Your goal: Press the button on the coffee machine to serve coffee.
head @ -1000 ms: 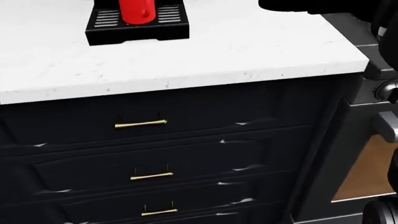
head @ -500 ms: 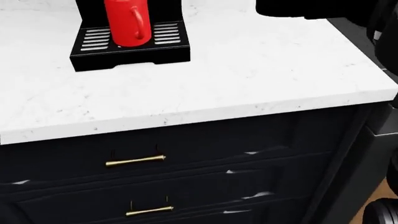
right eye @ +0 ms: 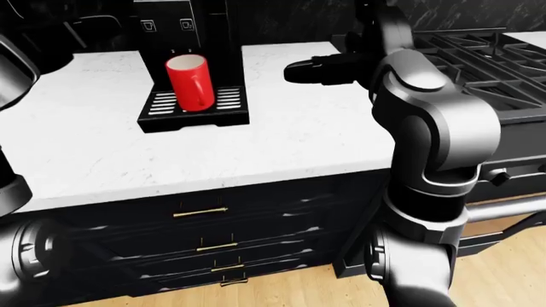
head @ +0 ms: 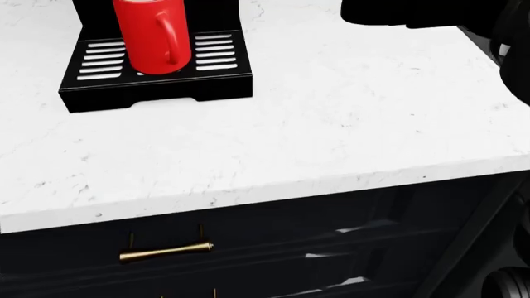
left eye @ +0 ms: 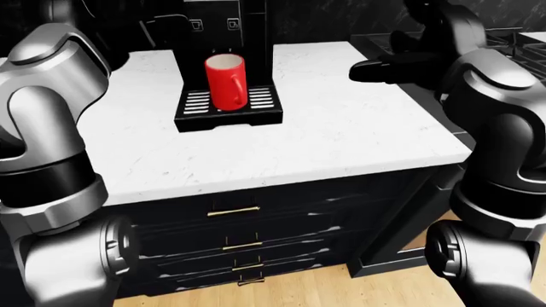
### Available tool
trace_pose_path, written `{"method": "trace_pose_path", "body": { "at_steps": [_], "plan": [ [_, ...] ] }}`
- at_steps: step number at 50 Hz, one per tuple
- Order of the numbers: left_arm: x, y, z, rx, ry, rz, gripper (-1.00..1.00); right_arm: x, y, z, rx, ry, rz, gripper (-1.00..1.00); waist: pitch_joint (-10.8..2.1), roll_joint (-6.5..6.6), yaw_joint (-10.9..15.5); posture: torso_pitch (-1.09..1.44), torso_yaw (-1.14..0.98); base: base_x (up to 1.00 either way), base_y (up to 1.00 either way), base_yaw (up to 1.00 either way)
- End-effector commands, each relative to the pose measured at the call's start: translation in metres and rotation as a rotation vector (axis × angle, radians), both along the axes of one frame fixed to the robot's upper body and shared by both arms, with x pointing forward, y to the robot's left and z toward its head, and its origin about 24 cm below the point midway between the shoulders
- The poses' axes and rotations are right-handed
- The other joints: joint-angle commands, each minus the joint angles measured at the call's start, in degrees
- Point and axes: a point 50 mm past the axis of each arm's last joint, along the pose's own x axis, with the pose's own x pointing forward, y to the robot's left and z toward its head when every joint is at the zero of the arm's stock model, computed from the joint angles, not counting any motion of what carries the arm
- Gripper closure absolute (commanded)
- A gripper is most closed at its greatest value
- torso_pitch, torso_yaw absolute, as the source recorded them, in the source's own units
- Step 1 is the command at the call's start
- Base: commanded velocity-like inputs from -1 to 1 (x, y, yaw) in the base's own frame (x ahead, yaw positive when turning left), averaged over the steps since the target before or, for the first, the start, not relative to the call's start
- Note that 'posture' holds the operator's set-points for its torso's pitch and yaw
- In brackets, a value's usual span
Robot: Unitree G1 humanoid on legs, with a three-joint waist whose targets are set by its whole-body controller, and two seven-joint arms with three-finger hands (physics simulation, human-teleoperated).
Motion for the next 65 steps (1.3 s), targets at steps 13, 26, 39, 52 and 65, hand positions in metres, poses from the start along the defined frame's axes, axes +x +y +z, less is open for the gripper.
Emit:
{"method": "trace_pose_path", "body": {
  "at_steps": [13, 26, 39, 52, 65],
  "plan": [
    [-0.007, -0.003, 0.020, 0.006, -0.099, -0.017, -1.00, -0.006, -0.004, 0.018, -0.003, -0.087, -0.007, -1.00, -2.88, 0.89, 0.9, 0.00, 0.00, 0.00, 0.00, 0.13],
    [-0.004, -0.003, 0.015, 0.001, -0.095, -0.018, -1.00, -0.007, -0.007, 0.017, -0.019, -0.088, -0.038, -1.00, -0.72, 1.65, 0.6, 0.00, 0.00, -0.01, 0.00, 0.64],
    [-0.002, 0.002, 0.007, 0.001, -0.080, -0.007, -1.00, -0.007, -0.008, 0.020, -0.026, -0.110, -0.058, -1.00, 1.28, 2.30, -0.4, 0.00, 0.00, 0.20, 0.00, 0.00],
    [-0.003, 0.003, 0.008, -0.007, -0.084, -0.005, -1.00, -0.007, -0.007, 0.021, -0.030, -0.107, -0.057, -1.00, -1.92, 3.33, -0.1, 0.00, 0.00, 0.85, -0.04, 0.00],
    [-0.003, 0.003, 0.006, -0.009, -0.081, -0.005, -1.00, -0.003, -0.008, 0.017, -0.030, -0.068, -0.082, -1.00, -3.85, -0.20, -2.1, 0.00, 0.00, 0.00, 0.00, 0.00]
  ]
}}
